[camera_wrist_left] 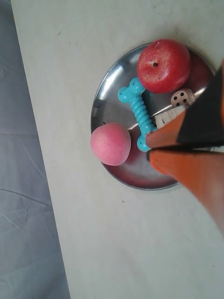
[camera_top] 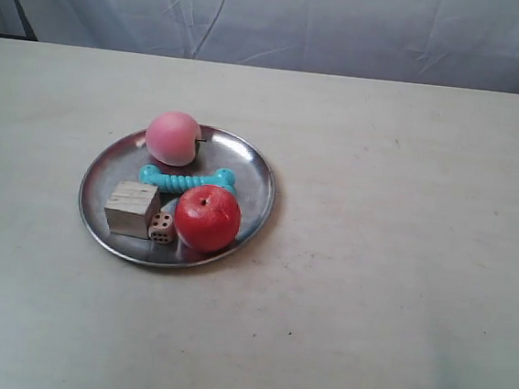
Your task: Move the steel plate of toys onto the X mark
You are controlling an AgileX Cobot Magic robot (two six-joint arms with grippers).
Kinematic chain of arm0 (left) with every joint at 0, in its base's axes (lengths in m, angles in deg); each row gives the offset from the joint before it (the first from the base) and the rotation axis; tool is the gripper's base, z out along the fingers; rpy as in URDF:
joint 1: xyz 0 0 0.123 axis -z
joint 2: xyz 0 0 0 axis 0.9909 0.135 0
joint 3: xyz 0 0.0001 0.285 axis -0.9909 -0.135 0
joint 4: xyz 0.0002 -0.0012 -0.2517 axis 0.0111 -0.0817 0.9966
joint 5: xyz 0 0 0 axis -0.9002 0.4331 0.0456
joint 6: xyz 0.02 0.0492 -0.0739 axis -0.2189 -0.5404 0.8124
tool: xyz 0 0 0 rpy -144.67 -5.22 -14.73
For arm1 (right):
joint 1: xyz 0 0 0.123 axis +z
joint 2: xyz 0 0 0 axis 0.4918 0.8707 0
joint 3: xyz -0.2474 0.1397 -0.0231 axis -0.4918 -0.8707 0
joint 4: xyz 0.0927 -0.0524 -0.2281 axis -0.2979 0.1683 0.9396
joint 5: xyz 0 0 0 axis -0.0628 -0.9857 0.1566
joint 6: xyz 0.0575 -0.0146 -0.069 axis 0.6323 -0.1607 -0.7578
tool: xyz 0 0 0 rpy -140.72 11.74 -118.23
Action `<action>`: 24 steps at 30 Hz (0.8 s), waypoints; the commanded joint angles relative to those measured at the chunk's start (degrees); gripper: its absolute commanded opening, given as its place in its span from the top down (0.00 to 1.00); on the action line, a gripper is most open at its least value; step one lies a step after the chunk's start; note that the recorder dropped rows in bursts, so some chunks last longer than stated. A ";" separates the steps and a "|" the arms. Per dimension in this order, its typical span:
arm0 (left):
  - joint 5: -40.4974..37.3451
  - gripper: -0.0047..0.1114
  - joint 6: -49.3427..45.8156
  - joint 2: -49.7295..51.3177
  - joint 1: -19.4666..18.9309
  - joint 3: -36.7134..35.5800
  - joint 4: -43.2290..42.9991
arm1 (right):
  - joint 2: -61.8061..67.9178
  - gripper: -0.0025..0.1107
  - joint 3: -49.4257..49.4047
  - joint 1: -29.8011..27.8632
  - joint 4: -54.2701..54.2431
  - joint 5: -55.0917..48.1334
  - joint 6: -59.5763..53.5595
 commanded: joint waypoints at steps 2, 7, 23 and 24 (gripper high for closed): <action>0.42 0.96 -0.18 -0.36 0.16 -0.18 -0.32 | -0.23 0.99 -3.51 -0.33 0.64 1.02 -1.12; 0.42 0.96 -0.18 -0.36 0.16 -0.18 -0.32 | -0.23 0.99 -5.99 -0.33 0.64 2.08 -1.12; 0.42 0.96 -0.18 -0.36 0.16 -0.18 -0.32 | -0.23 0.99 -7.43 -0.33 -4.08 2.17 -0.89; 0.42 0.96 -0.18 -0.36 0.16 -0.18 -0.32 | -0.23 0.99 -7.43 -0.33 -4.08 2.17 -0.89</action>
